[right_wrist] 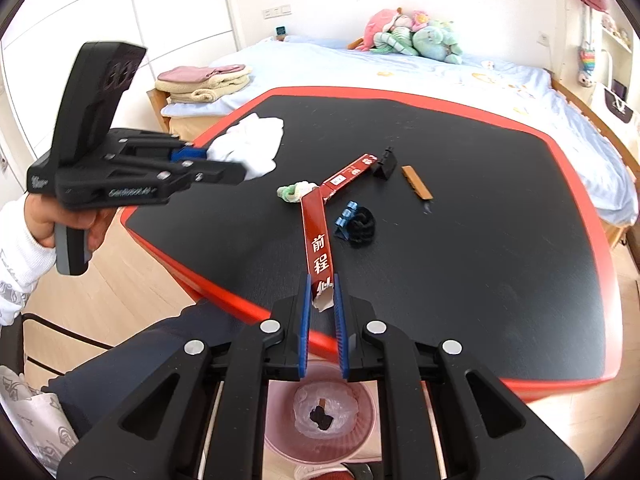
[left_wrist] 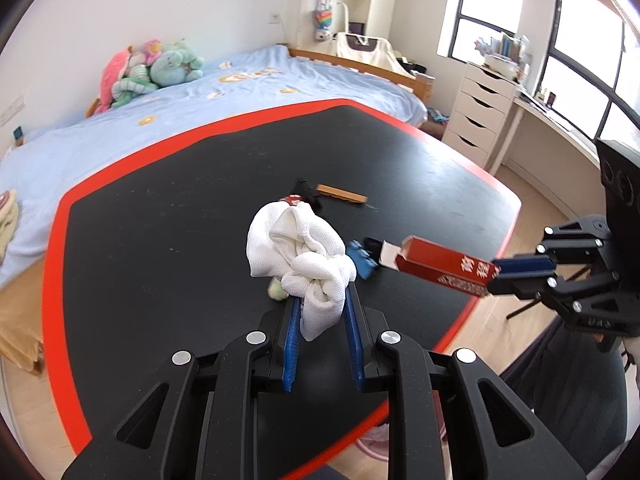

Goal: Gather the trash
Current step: 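Carry tissue and red wrapper over the wastebasket and open both tools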

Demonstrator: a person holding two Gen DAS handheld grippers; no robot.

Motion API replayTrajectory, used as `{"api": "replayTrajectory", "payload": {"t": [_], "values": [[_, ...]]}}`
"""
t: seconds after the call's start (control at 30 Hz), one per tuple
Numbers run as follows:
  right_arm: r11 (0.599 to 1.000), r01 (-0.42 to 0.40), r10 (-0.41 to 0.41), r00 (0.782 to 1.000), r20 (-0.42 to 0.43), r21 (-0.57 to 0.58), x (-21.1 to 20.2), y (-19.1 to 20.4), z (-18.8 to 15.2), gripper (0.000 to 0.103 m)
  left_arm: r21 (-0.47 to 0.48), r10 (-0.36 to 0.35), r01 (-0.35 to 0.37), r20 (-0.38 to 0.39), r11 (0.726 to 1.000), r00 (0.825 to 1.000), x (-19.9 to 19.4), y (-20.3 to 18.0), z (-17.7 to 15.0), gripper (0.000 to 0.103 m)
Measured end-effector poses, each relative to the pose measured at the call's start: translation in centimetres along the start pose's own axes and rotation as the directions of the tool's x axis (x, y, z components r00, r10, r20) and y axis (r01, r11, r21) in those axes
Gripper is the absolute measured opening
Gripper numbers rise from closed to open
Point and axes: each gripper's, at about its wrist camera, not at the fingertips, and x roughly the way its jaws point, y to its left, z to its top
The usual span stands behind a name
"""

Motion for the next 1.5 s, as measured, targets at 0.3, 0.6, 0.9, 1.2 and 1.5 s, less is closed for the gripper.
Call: {"api": "replayTrajectory", "payload": {"t": [0.3, 0.6, 0.9, 1.2, 1.5], "values": [[0.998, 0.049, -0.05, 0.999, 0.018, 0.045, -3.8, 0.3, -2.6, 0.011, 0.066, -0.057, 0.057, -0.007, 0.996, 0.998, -1.7, -3.8, -2.2, 0.021], [0.993, 0.087, -0.087, 0.996, 0.0, 0.075, -6.4, 1.5, -6.5, 0.011, 0.1, -0.1, 0.105, -0.056, 0.989, 0.993, -2.0, -7.3, -5.6, 0.021], [0.989, 0.071, -0.065, 0.996, -0.054, 0.132, -5.7, 2.1, -10.1, 0.011, 0.111, -0.137, 0.149, -0.116, 0.983, 0.984, -1.3, -9.7, -8.2, 0.021], [0.987, 0.058, -0.05, 0.997, -0.061, 0.147, -5.3, 1.9, -11.0, 0.011, 0.122, -0.146, 0.162, -0.134, 0.979, 0.98, -0.8, -10.6, -8.7, 0.021], [0.981, 0.071, -0.062, 0.997, -0.056, 0.179, -4.6, 1.3, -11.2, 0.075, 0.089, -0.157, 0.17, -0.142, 0.981, 0.977, 0.0, -10.5, -8.9, 0.072]]}}
